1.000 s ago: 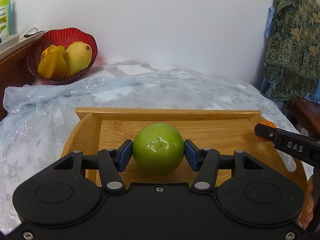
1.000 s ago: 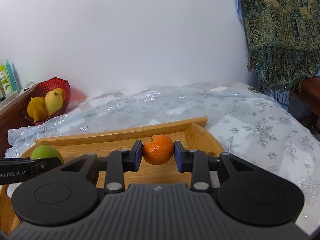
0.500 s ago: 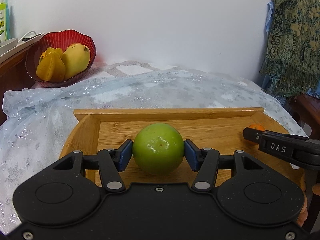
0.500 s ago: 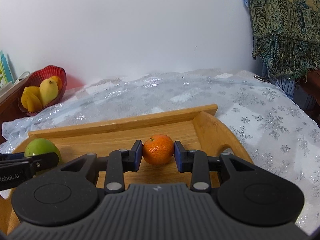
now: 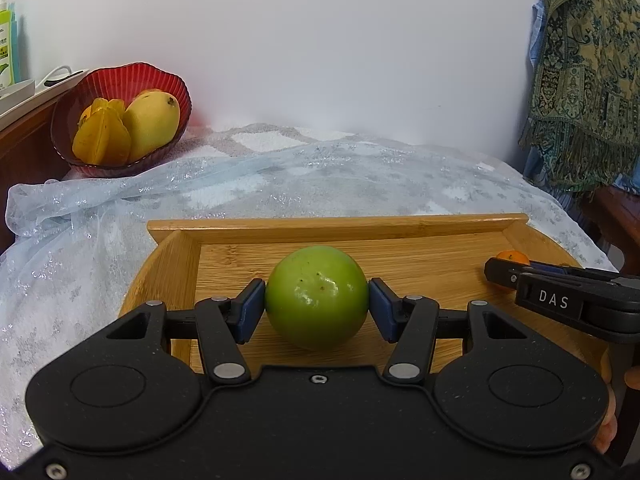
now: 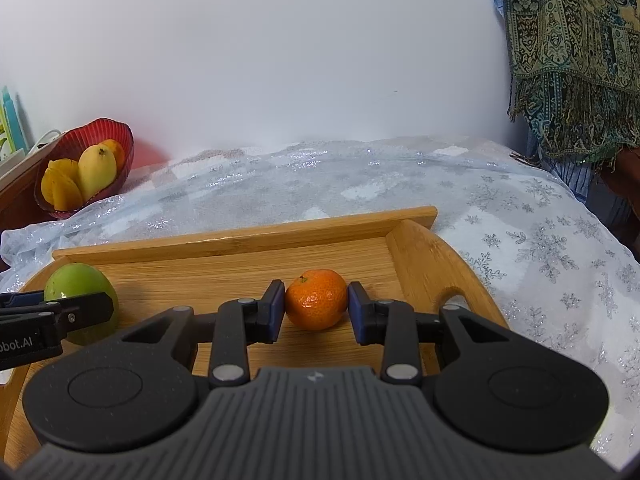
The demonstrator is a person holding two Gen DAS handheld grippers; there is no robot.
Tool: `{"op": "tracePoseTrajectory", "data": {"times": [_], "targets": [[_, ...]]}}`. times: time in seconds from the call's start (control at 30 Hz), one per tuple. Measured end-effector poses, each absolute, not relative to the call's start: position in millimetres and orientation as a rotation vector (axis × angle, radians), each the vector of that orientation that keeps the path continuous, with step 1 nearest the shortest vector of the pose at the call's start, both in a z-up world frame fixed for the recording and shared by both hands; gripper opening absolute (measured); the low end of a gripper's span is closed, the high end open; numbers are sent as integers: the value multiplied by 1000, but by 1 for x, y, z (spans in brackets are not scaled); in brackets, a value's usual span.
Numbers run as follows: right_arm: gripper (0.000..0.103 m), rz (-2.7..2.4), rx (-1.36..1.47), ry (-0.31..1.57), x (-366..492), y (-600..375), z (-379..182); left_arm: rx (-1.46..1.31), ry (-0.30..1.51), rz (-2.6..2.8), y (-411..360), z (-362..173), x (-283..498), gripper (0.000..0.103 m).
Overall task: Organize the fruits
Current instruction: 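Lift and carry the apple and tangerine onto the bamboo tray with both tools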
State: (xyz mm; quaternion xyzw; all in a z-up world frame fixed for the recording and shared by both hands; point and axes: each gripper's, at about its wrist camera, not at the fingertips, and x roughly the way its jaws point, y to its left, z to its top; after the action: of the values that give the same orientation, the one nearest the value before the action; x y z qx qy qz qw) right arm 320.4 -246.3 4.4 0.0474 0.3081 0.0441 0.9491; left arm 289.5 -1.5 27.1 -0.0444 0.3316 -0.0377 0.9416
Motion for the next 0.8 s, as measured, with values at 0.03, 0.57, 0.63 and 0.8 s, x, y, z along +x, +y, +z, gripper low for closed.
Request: {"op": "tracePoseTrajectory", "data": {"times": [0.03,0.57,0.63,0.8], "targets": [[38,89,97,628,320,-246,4,-91,677,-78,-1,27,290,54],[39,94,128,641,321,-251,4,-94,675,-83,0,27,290,54],[38,94,133,641,321,-251,4,-95,675,-83,0,27,290,54],[39,94,134,643,321,-251,4,-97,675,-83,0,27,289,54]]}}
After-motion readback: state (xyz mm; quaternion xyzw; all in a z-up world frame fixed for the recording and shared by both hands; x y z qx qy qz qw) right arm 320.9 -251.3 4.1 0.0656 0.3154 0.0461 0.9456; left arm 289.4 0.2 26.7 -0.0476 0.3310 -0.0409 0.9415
